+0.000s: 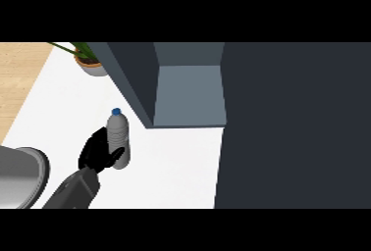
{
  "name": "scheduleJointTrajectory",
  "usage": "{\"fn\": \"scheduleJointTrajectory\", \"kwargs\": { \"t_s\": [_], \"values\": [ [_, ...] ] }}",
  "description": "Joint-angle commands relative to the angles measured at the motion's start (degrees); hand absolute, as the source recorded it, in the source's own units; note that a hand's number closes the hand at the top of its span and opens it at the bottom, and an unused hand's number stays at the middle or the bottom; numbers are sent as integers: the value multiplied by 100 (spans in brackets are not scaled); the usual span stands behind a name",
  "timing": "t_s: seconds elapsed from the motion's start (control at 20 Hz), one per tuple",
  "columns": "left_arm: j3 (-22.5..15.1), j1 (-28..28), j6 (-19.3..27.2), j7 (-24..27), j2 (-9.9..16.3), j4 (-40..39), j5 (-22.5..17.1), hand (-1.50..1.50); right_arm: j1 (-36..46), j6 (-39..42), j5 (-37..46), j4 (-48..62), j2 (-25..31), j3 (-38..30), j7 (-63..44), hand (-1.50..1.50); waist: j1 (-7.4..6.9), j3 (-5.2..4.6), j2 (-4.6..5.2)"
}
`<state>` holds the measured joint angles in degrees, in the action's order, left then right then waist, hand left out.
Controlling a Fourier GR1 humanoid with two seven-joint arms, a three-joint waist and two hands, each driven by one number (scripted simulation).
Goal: Pick up the bottled water, place it into the cabinet and close the cabinet
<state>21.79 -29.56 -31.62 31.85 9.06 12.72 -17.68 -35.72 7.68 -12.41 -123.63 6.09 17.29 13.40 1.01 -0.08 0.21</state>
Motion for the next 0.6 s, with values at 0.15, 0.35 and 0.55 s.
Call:
{"fn": "scheduleJointTrajectory", "kwargs": {
  "t_s": [0.15,0.35,0.55],
  "values": [
    [-367,716,-235,1223,156,446,430,150,-3,116,-138,80,103,-144,140,-150,-24,2,-6],
    [-295,797,-601,921,265,632,198,150,-7,-60,41,120,-10,46,116,-150,-66,5,-20],
    [-121,612,-559,443,265,866,-147,150,-326,-129,321,-131,-32,378,193,-150,-54,7,-35]
  ]
}}
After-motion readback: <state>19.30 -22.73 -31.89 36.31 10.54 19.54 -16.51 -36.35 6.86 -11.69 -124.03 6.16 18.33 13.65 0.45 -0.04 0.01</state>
